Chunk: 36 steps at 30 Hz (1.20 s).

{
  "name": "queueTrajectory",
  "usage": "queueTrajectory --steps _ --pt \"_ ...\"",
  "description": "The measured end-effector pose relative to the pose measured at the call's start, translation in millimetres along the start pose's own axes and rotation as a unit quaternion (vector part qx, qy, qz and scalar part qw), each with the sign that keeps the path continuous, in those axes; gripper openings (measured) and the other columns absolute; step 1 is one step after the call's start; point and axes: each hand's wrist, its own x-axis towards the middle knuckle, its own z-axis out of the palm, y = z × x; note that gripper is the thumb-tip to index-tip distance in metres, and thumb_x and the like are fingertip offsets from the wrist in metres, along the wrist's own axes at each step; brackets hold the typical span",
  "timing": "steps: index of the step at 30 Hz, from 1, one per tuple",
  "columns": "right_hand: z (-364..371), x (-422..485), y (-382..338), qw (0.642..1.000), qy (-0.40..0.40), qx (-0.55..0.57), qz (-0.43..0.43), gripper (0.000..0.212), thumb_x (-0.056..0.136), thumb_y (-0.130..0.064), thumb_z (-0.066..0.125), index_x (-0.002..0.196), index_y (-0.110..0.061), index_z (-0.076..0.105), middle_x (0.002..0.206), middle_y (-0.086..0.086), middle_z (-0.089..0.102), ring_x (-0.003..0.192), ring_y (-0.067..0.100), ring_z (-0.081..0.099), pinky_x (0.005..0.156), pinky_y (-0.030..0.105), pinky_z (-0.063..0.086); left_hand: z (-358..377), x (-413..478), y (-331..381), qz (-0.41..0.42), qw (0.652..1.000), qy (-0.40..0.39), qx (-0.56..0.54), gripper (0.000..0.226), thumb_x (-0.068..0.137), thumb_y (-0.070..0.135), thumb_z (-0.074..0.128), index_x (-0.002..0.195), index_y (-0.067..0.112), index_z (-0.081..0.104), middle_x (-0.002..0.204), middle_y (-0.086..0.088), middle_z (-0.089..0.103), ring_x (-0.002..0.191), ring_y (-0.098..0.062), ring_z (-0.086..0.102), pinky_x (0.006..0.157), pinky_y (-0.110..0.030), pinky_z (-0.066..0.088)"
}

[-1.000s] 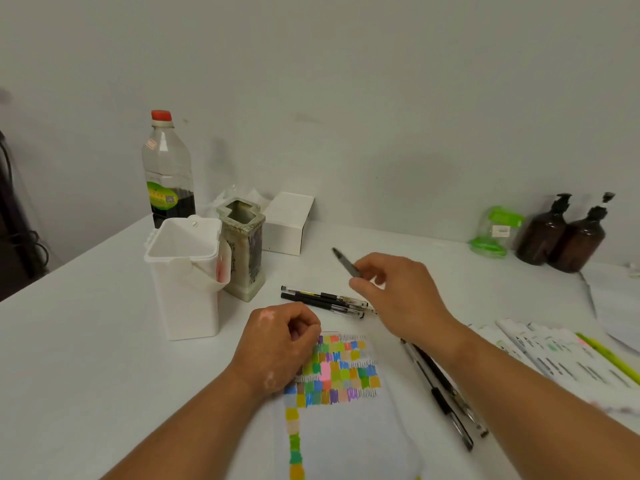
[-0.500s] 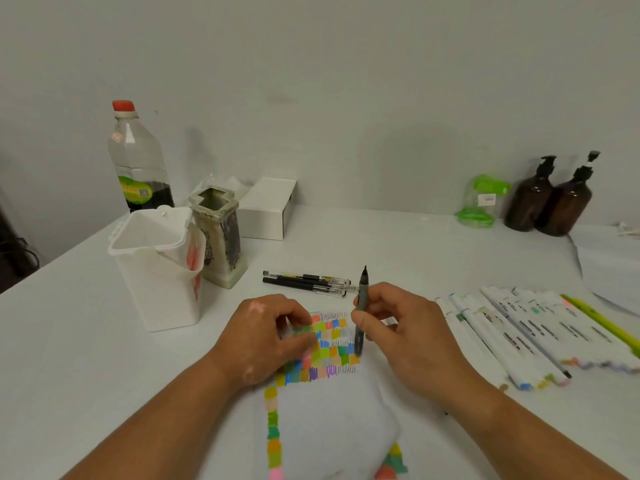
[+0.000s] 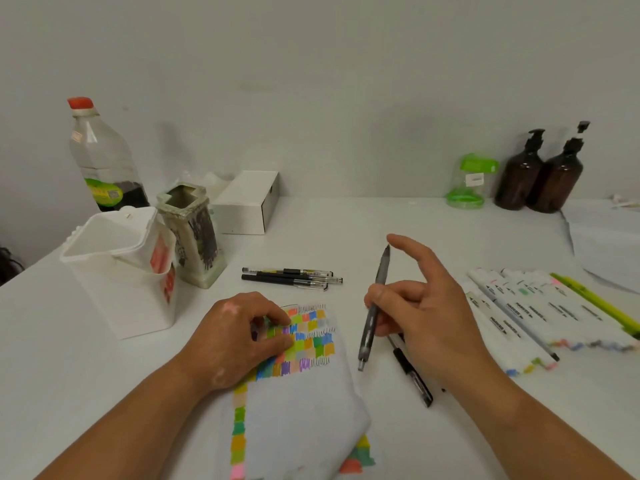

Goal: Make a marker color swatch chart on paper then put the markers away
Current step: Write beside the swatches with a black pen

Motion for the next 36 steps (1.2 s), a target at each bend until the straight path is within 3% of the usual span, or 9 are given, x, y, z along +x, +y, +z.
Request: queueTrajectory --steps 3,7,12,15,17,20,25,30,36 --pt "-4 2 -6 0.997 0.004 0.078 0.021 0.034 0.1 -0.007 0.06 0.11 -0.035 0.076 0.086 0.008 0.079 0.074 0.021 0.075 0.061 0.024 0.059 -2 -1 2 -0.008 1.0 -0.002 0.006 0.025 0.08 0.049 0.075 0.103 0.039 0.072 0.104 0.021 0.063 0.09 -0.004 0.061 0.083 -0.022 0.055" --pt "-9 2 -7 0.982 -0.047 0.168 0.079 0.029 0.097 -0.004 0.06 0.116 -0.021 0.073 0.105 0.01 0.079 0.086 0.02 0.075 0.064 0.027 0.059 -4 -2 5 -0.012 1.0 -0.004 0.005 0.025 0.081 0.046 0.075 0.105 0.037 0.072 0.108 0.017 0.064 0.093 -0.006 0.061 0.086 -0.024 0.055" --pt "7 -3 -1 0.988 -0.043 0.117 0.093 0.011 0.091 -0.024 0.069 0.094 -0.025 0.079 0.072 0.006 0.071 0.063 0.017 0.066 0.055 0.026 0.056 -1 -4 12 0.036 0.999 0.02 -0.024 0.03 0.082 0.052 0.073 0.106 0.034 0.073 0.112 0.019 0.062 0.104 -0.003 0.056 0.092 -0.026 0.049" --pt "17 -8 1 0.989 -0.058 0.096 0.096 0.021 0.079 -0.039 0.073 0.092 -0.024 0.08 0.069 0.005 0.069 0.062 0.015 0.066 0.055 0.028 0.057 5 -7 17 0.092 0.994 -0.052 0.008 0.056 0.074 0.075 0.065 0.118 0.04 0.067 0.127 0.024 0.055 0.118 0.003 0.046 0.102 -0.028 0.043" --pt "21 -9 2 0.99 -0.076 0.07 0.1 0.001 0.085 -0.021 0.077 0.084 -0.021 0.078 0.067 0.006 0.069 0.061 0.016 0.066 0.056 0.028 0.057 7 -7 18 0.103 0.99 -0.095 0.026 0.07 0.069 0.083 0.061 0.126 0.043 0.061 0.135 0.024 0.05 0.125 0.003 0.039 0.107 -0.033 0.039" --pt "26 -11 11 0.991 -0.09 -0.04 0.088 0.021 0.087 -0.006 0.074 0.073 -0.02 0.067 0.057 0.005 0.061 0.049 0.017 0.058 0.05 0.024 0.05 8 -7 17 0.108 0.988 -0.105 0.037 0.072 0.068 0.082 0.063 0.129 0.045 0.059 0.138 0.024 0.048 0.128 0.002 0.036 0.108 -0.039 0.037" --pt "37 -16 14 0.986 -0.093 -0.093 0.106 0.024 0.089 -0.003 0.063 0.073 -0.019 0.068 0.053 0.005 0.061 0.045 0.016 0.056 0.045 0.022 0.048 9 -7 15 0.111 0.987 -0.107 0.04 0.071 0.068 0.082 0.064 0.128 0.045 0.059 0.136 0.023 0.048 0.127 -0.001 0.036 0.107 -0.04 0.036" --pt "33 -15 17 0.975 -0.09 -0.183 0.084 0.018 0.083 -0.011 0.069 0.074 -0.026 0.071 0.058 0.008 0.068 0.045 0.015 0.06 0.047 0.022 0.049 9 -7 14 0.106 0.987 -0.111 0.04 0.07 0.068 0.082 0.064 0.128 0.046 0.059 0.137 0.024 0.047 0.126 0.0 0.036 0.108 -0.039 0.036" --pt "33 -16 17 0.974 -0.096 -0.184 0.093 0.017 0.083 -0.011 0.071 0.074 -0.026 0.072 0.054 0.005 0.066 0.043 0.012 0.057 0.045 0.02 0.047 9 -7 13 0.102 0.987 -0.115 0.038 0.071 0.067 0.084 0.062 0.127 0.047 0.059 0.135 0.026 0.047 0.126 0.0 0.036 0.107 -0.037 0.037"
